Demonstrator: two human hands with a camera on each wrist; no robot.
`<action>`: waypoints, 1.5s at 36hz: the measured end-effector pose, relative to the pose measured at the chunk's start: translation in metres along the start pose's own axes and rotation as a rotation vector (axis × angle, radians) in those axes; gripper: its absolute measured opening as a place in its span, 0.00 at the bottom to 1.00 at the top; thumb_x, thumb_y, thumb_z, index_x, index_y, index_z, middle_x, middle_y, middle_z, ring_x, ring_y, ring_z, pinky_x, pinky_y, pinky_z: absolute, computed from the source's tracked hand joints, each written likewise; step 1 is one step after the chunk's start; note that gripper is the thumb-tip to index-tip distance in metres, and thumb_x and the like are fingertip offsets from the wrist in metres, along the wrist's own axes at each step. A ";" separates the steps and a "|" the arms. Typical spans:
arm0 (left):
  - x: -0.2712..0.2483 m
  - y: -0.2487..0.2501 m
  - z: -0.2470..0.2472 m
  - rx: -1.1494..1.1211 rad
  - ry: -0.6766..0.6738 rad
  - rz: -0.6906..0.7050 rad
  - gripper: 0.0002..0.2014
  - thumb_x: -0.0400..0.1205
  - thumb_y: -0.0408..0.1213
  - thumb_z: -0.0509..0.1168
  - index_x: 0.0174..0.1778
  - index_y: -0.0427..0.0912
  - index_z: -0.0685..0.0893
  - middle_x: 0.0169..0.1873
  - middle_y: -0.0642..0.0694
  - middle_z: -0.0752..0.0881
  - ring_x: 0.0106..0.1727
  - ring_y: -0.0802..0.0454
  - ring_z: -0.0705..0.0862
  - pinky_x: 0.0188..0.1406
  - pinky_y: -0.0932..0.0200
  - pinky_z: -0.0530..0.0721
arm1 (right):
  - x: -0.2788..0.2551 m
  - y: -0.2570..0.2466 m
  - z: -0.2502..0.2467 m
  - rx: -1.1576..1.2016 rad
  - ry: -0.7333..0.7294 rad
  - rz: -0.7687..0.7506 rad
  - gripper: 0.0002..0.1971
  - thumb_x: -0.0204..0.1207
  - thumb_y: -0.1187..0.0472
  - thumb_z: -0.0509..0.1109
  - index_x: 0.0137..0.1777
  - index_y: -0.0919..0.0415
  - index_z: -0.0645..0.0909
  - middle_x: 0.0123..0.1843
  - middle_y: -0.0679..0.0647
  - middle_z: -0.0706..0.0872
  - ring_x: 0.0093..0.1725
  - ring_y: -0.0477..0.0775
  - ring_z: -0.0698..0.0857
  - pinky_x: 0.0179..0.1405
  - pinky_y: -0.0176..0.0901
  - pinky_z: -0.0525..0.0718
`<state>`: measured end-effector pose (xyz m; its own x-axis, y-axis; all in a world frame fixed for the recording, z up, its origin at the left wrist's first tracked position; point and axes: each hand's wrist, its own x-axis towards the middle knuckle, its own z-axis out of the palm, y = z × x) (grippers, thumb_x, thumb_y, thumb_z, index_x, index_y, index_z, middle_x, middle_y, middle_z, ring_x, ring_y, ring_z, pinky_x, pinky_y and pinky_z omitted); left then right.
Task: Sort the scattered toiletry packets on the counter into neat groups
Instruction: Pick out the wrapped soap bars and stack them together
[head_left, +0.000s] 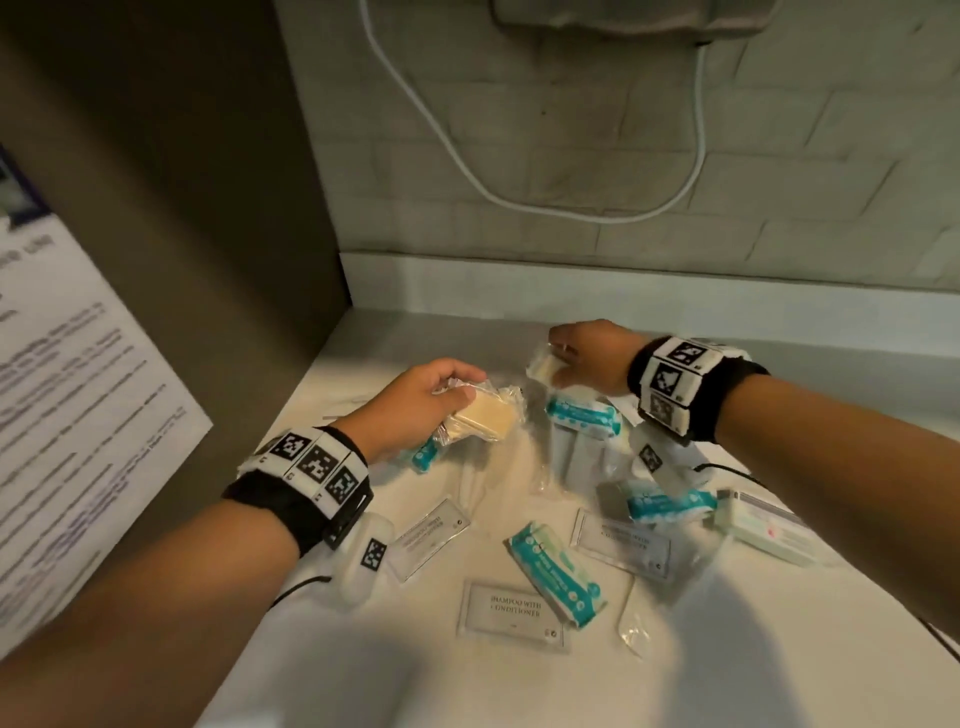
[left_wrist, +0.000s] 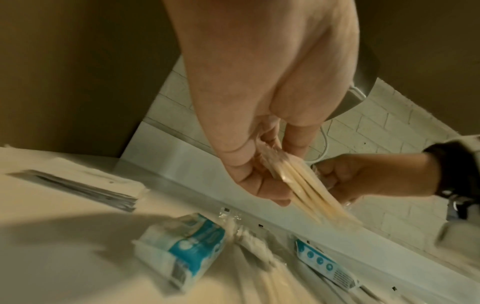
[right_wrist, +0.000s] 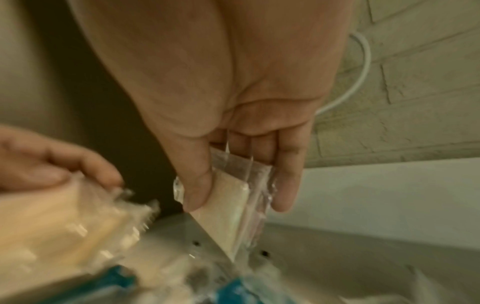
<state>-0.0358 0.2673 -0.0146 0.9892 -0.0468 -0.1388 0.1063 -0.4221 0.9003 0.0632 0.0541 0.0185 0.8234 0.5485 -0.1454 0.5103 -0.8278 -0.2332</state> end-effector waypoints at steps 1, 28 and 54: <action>-0.007 -0.003 -0.003 -0.001 0.008 -0.006 0.11 0.86 0.35 0.62 0.62 0.52 0.83 0.55 0.51 0.85 0.48 0.54 0.85 0.43 0.64 0.82 | -0.008 -0.008 -0.001 0.022 0.017 -0.020 0.10 0.77 0.56 0.70 0.41 0.49 0.69 0.42 0.48 0.79 0.44 0.54 0.79 0.44 0.43 0.77; -0.110 -0.078 -0.052 -0.250 -0.032 -0.185 0.19 0.73 0.32 0.69 0.59 0.54 0.82 0.55 0.39 0.85 0.47 0.45 0.84 0.42 0.53 0.81 | -0.032 -0.182 0.101 0.238 0.017 -0.049 0.36 0.63 0.47 0.82 0.68 0.57 0.72 0.62 0.54 0.82 0.55 0.53 0.82 0.55 0.45 0.84; -0.090 -0.101 -0.071 0.891 -0.078 -0.231 0.21 0.81 0.39 0.59 0.70 0.49 0.65 0.61 0.43 0.67 0.61 0.41 0.70 0.59 0.45 0.75 | 0.003 -0.199 0.109 -0.402 0.022 -0.268 0.17 0.73 0.43 0.67 0.56 0.51 0.80 0.45 0.51 0.86 0.50 0.57 0.81 0.49 0.48 0.72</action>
<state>-0.1284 0.3787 -0.0632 0.9402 0.0781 -0.3314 0.1512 -0.9679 0.2009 -0.0632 0.2335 -0.0402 0.6528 0.7495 -0.1099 0.7570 -0.6401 0.1312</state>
